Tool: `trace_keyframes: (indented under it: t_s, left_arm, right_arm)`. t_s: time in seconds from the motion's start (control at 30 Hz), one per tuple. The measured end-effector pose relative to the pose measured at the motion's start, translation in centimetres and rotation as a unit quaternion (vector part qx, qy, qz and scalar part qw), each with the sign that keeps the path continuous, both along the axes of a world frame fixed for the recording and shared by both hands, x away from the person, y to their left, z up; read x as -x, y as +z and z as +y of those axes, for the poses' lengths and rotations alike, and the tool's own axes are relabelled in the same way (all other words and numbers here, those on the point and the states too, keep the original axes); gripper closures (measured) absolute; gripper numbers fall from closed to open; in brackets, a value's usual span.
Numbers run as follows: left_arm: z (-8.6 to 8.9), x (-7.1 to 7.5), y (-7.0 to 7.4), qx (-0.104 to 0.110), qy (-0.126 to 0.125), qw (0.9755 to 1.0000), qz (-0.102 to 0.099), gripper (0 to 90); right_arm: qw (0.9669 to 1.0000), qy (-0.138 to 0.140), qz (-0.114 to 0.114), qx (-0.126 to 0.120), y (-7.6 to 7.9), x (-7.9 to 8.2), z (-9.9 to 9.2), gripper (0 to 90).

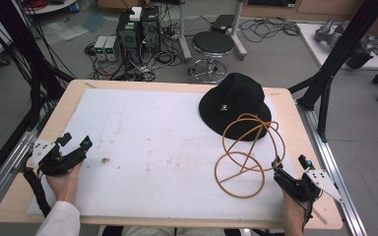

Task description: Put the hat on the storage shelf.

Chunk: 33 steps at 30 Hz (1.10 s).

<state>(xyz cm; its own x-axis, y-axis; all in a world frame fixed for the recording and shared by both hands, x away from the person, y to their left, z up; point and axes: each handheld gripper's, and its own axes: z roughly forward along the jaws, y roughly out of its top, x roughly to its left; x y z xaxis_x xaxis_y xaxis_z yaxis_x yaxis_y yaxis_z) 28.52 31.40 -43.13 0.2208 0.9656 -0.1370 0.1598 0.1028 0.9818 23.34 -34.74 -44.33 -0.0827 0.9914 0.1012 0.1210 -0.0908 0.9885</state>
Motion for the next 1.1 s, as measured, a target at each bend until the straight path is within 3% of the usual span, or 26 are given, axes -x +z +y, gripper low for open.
trace_keyframes:
  t_s: [0.83,0.97,1.1]
  left_arm:
    - [-0.4,0.4,0.5,-0.004,0.006,1.0,-0.006,25.5]
    - [-1.0,0.3,1.1,-0.022,-0.004,0.9997,-0.013,25.5]
    - [-1.6,0.0,1.9,-0.041,-0.023,0.9989,0.003,26.8]
  right_arm:
    - [1.0,0.005,0.0,0.003,0.0,-0.1,0.2,14.7]
    - [1.0,0.005,0.0,0.006,0.0,0.0,0.2,14.7]
    - [1.0,0.007,-0.002,0.006,0.0,0.0,0.2,14.7]
